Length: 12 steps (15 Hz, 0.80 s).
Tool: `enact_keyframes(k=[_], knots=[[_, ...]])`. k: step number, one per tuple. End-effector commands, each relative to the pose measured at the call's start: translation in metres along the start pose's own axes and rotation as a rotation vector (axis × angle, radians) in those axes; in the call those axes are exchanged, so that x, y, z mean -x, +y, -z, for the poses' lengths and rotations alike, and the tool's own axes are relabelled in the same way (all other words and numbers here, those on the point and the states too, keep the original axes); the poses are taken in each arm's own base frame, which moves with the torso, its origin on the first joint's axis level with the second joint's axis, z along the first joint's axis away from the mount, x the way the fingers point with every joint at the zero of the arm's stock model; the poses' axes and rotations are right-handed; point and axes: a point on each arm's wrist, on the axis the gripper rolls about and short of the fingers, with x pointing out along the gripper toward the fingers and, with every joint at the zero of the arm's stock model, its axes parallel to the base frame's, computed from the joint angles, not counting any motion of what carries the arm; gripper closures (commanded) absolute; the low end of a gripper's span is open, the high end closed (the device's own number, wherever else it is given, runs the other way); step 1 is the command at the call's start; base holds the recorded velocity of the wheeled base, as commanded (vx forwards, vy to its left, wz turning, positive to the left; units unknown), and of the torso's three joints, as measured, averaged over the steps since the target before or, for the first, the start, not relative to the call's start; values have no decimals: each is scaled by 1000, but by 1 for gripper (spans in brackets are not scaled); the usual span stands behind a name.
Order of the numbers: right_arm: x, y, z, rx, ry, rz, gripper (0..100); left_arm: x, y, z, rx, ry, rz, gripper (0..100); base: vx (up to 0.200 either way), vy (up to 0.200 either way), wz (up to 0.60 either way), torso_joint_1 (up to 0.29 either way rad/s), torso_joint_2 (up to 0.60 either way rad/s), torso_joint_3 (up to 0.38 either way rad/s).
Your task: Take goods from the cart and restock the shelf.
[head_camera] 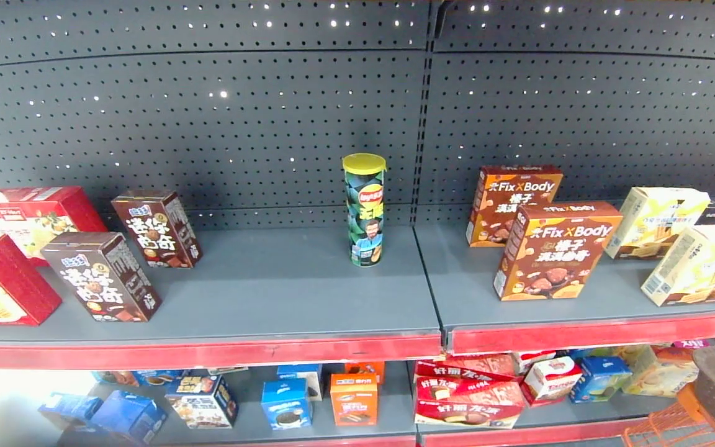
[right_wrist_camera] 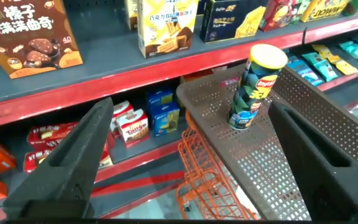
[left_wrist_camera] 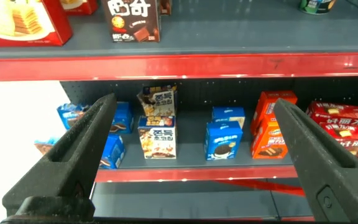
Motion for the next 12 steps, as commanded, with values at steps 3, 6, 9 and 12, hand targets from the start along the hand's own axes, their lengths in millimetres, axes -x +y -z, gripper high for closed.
enact_keyframes(k=[3,6,9,12], knots=[[0,0,0,1,4,1,0,0,0,0,5,-2,0,0,0,0,-600,1,4,5],[-1,0,1,2,7,1,0,0,0,0,7,-2,0,0,0,0,-600,9,6,2],[-1,0,2,2,8,1,0,0,0,0,7,-1,0,0,0,0,-600,2,4,-1],[-2,0,3,3,13,0,0,0,0,0,7,-1,-1,0,0,0,-600,2,2,1]])
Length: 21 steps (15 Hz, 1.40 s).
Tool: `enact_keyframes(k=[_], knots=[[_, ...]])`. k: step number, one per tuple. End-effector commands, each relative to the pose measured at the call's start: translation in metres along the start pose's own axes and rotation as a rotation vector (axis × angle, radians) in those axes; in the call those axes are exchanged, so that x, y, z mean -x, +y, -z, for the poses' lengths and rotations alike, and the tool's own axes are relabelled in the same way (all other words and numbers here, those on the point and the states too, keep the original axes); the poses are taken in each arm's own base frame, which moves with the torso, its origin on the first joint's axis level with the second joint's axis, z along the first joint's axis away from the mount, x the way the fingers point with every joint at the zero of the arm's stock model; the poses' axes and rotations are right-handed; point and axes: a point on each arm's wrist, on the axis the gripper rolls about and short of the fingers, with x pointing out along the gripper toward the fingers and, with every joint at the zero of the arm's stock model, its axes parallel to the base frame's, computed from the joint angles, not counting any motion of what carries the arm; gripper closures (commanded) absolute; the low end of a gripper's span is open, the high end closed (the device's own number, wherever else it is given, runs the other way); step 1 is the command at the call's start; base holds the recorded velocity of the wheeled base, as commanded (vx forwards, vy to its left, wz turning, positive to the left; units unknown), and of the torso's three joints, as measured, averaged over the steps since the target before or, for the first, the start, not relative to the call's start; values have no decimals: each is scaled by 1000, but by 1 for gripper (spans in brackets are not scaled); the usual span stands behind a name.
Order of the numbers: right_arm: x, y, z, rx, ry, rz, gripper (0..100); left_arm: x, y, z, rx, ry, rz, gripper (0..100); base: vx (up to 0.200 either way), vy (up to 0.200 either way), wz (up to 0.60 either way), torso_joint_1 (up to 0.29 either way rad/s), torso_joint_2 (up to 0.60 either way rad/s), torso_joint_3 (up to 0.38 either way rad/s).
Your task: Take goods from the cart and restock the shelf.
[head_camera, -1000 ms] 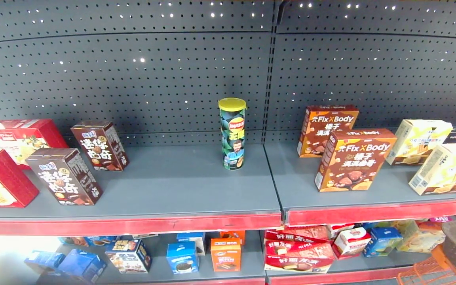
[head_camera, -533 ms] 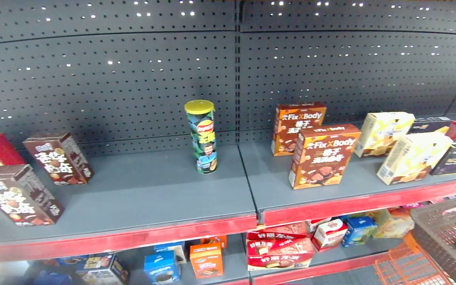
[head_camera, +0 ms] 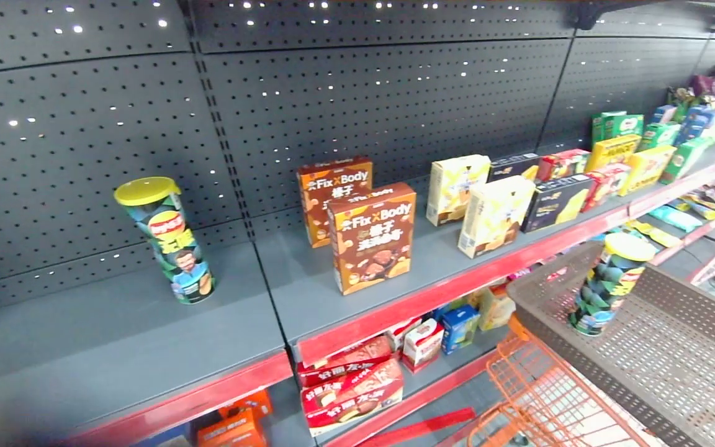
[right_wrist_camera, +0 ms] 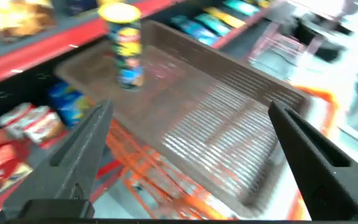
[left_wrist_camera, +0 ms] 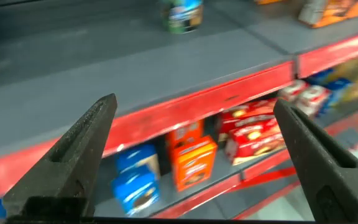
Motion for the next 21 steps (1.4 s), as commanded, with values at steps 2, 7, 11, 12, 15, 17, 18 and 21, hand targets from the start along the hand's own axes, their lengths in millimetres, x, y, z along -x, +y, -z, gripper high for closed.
enact_keyframes(k=[2,7,11,12,15,17,18,21], knots=[[0,0,0,1,2,-1,0,0,0,0,0,-1,0,0,0,0,-600,5,5,5],[0,0,0,0,2,2,0,0,0,0,0,-1,0,0,0,0,0,0,0,0],[-1,0,1,1,5,2,0,0,0,0,0,0,0,0,0,0,0,0,0,0],[-1,0,1,1,5,2,0,0,0,0,0,0,0,0,0,0,0,0,0,0],[-1,0,2,1,7,1,0,0,0,0,0,0,0,0,0,0,0,0,0,0],[-1,0,2,1,7,1,0,0,0,0,0,0,0,0,0,0,0,0,0,0],[-1,0,2,1,7,1,0,0,0,0,1,0,0,0,0,0,0,0,0,0],[-1,0,2,1,7,1,0,0,0,0,1,0,0,0,0,0,-200,1,2,1]])
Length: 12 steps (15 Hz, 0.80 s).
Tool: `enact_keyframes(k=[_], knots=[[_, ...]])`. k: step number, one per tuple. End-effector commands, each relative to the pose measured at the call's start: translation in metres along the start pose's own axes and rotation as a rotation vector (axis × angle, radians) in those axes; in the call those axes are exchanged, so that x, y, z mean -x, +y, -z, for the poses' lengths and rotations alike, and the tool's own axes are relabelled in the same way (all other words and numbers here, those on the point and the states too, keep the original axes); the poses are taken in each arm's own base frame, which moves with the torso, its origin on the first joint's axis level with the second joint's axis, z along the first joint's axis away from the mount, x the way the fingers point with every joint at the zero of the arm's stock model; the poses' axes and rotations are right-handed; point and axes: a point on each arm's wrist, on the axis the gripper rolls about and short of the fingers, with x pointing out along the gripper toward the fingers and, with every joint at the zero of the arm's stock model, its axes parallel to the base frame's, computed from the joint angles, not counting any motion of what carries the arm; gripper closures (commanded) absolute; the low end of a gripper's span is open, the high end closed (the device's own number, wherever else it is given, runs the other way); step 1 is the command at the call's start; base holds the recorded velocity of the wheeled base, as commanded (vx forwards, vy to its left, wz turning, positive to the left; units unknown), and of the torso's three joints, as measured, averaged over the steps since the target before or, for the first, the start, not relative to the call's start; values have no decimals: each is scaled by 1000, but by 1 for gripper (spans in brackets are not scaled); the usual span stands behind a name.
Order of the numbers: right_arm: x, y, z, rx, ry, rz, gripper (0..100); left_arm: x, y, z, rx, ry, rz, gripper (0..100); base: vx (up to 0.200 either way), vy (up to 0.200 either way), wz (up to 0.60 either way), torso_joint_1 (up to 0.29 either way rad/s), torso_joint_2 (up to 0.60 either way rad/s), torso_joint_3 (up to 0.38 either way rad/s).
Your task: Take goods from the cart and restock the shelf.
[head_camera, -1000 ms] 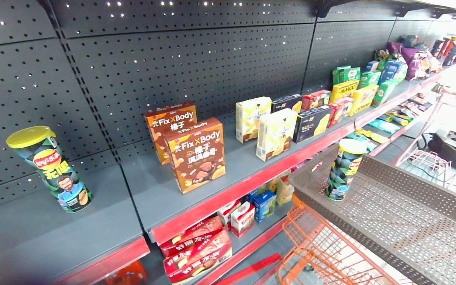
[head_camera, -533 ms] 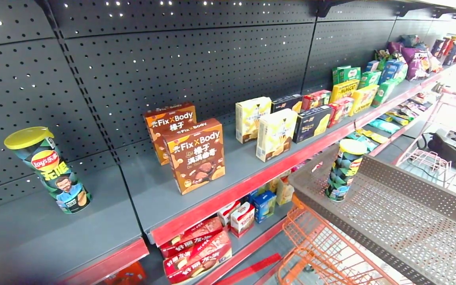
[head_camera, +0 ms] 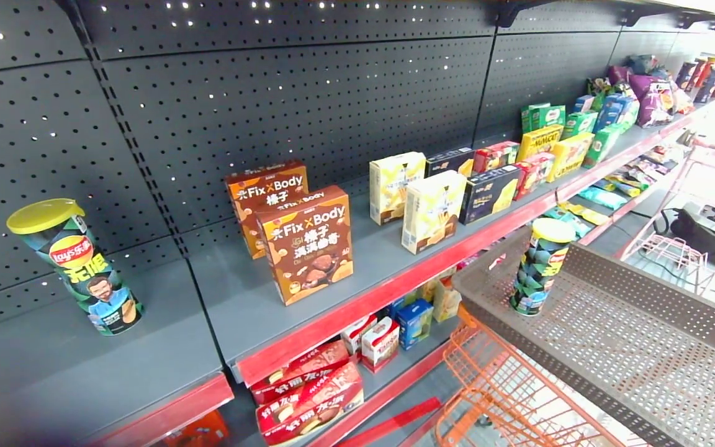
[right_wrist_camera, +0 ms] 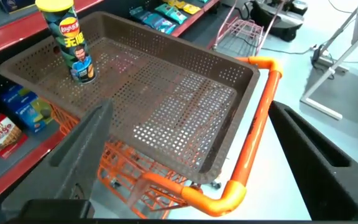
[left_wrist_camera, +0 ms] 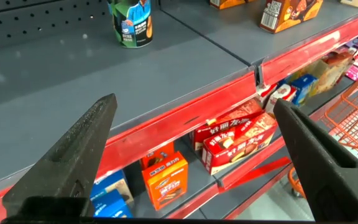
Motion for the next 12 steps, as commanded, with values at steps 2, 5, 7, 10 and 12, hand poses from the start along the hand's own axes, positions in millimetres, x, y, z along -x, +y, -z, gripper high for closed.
enact_keyframes(k=[2,5,7,10,12], knots=[[0,0,0,0,0,0,0,0,0,0,1,0,0,0,0,0,0,0,0,0],[0,0,0,0,0,0,0,0,0,0,1,-2,-2,0,0,0,0,0,0,0],[0,0,0,0,0,0,0,0,0,0,1,-2,-2,0,0,0,0,0,0,0],[0,0,0,1,2,0,0,0,0,0,1,-2,-2,0,0,0,0,0,0,0],[0,0,0,1,2,-2,0,0,0,0,1,-2,-2,0,0,0,0,0,0,0]])
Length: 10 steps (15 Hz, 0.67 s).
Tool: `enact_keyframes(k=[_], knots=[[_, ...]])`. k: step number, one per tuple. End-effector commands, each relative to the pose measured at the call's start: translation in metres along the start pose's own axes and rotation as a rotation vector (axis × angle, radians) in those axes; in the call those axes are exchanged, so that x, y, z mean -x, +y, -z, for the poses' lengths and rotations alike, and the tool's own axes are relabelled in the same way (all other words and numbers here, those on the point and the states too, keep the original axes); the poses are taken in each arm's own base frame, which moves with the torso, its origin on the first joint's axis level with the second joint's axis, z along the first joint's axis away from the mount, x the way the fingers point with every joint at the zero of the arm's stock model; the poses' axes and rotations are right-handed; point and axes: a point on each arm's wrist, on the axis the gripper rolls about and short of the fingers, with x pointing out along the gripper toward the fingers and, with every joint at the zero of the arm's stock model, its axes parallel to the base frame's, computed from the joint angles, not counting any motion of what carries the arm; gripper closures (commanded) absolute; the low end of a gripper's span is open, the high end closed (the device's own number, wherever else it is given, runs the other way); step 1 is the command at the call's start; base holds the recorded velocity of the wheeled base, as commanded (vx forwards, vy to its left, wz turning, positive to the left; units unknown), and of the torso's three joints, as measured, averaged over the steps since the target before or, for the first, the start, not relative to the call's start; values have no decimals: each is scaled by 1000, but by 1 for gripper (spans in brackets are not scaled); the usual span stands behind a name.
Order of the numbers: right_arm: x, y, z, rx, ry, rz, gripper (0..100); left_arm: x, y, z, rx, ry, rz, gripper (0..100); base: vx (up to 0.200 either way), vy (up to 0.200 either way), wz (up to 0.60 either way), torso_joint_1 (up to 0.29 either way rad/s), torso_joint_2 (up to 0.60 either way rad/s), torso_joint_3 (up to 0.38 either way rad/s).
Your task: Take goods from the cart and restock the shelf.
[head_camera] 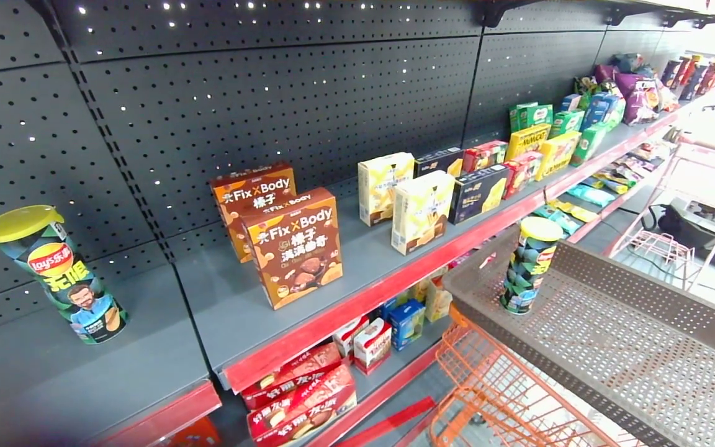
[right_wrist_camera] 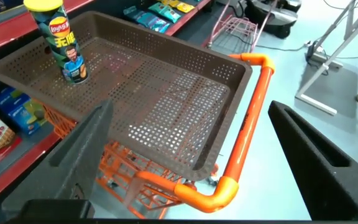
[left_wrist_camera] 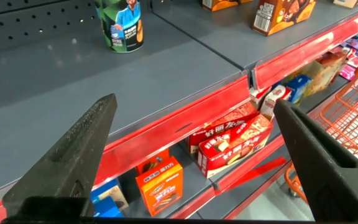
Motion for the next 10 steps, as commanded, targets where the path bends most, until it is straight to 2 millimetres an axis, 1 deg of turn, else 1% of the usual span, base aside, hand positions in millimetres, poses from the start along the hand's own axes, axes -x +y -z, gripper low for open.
enact_keyframes(k=[1,10], knots=[[0,0,0,1,1,0,0,0,0,0,0,1,0,0,0,0,0,0,0,0],[0,0,0,1,1,15,0,0,0,0,2,0,0,0,0,0,0,0,0,0]])
